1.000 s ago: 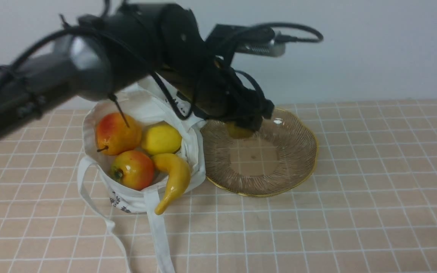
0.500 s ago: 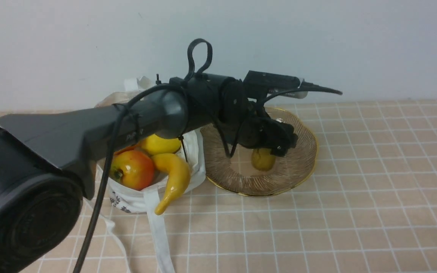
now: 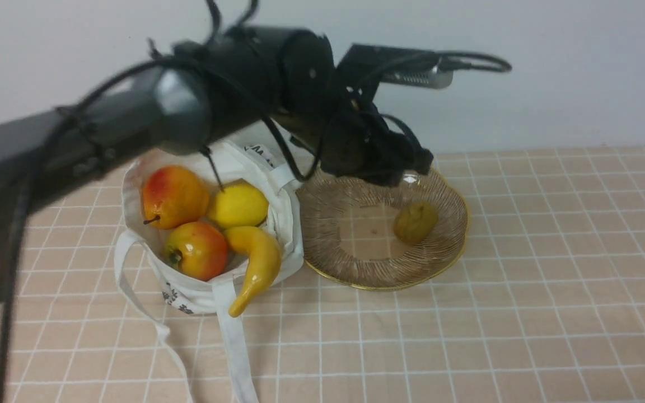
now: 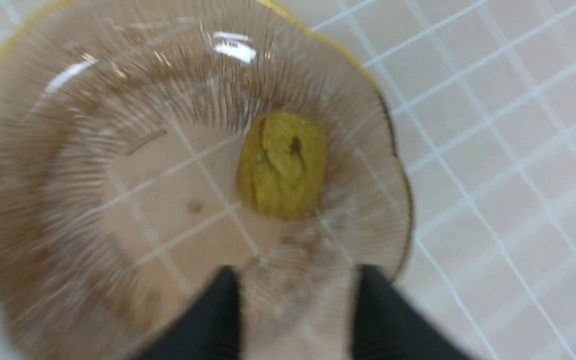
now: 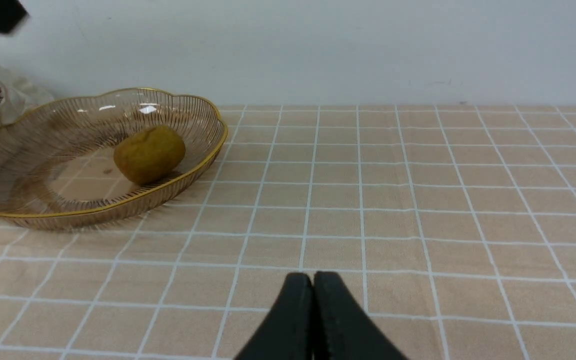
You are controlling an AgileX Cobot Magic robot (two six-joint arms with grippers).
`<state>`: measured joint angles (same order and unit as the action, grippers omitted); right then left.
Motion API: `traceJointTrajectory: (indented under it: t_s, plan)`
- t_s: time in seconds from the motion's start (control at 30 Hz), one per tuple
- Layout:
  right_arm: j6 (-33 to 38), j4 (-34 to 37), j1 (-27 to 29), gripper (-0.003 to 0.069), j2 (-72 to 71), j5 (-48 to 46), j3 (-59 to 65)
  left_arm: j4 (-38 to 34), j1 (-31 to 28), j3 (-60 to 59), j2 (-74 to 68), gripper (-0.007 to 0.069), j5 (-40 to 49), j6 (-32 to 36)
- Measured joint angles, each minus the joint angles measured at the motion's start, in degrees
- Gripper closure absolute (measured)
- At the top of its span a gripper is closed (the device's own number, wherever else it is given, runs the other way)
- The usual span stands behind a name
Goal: Take the fruit out of the bag on the brown coffee tablecloth and place them on the plate.
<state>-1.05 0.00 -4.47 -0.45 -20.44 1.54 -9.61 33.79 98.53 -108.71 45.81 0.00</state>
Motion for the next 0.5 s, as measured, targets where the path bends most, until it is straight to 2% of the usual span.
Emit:
traceJointTrajectory:
  t_s: [0.03,0.1,0.23,0.37,0.5]
  plan:
    - [0.0,0.0,0.0,0.0673,0.0,0.0,0.0,1.4,-0.3,0.0,3.7,0.0557,4.2,0.8]
    - [0.0,0.0,0.0,0.0673,0.0,0.0,0.0,3.2,-0.5,0.0,8.2,0.0601,10.1,1.2]
    - [0.0,0.0,0.0,0.0673,0.0,0.0,0.0,7.3,-0.5,-0.4,20.6,0.0631,23.3,1.4]
    - [0.0,0.0,0.0,0.0673,0.0,0.0,0.0,10.2,-0.4,-3.0,31.4,0.0632,25.0,0.7]
    - [0.0,0.0,0.0,0.0673,0.0,0.0,0.0,13.0,-0.4,-14.3,47.0,0.0632,24.1,-3.0]
